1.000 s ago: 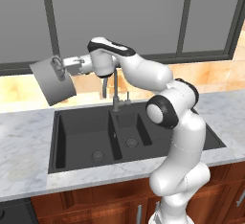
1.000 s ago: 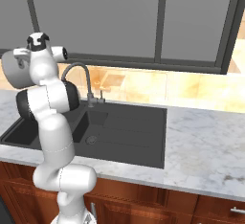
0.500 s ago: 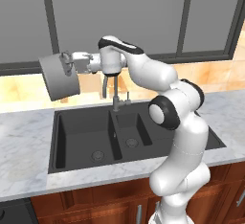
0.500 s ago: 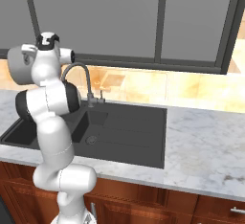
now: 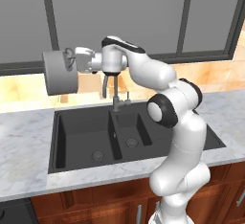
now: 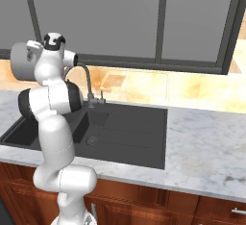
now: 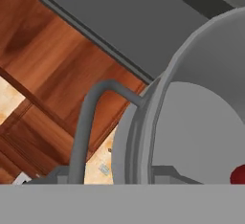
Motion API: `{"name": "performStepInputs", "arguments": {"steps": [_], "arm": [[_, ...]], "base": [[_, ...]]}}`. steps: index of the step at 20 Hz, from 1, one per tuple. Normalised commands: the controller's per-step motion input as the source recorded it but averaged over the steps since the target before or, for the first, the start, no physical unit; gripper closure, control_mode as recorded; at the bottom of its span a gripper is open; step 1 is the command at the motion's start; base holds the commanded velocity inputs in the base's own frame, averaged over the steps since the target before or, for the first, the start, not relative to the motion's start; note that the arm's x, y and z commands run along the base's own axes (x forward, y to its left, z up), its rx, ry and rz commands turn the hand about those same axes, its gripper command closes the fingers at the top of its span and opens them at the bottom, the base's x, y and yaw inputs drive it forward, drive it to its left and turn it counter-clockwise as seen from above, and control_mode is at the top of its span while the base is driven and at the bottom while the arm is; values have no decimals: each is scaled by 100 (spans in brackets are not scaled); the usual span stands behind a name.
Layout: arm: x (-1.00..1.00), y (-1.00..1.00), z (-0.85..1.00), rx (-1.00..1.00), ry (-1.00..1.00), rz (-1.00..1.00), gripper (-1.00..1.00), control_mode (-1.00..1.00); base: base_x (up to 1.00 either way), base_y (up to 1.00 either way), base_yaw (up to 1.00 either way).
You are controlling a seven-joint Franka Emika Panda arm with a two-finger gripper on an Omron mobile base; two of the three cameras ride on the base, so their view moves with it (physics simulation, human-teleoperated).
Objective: Dump the tomato from the pot into the sink. Then turn on the water and wash the tomato. Then turn off the water and put the tomato back in the pot.
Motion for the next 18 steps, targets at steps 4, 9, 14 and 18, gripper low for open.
{"name": "performStepInputs", "arguments": {"steps": [4, 9, 14, 18], "arm": [[13, -13, 16, 12, 5, -1, 100, -100], [2, -17, 21, 8, 1, 0, 100, -100], [0, -19, 15, 1, 0, -1, 100, -100], [0, -21, 15, 4, 2, -1, 100, -100]], "base": [[0, 0, 0], [0, 0, 0], [0, 0, 0], [0, 0, 0]]}}
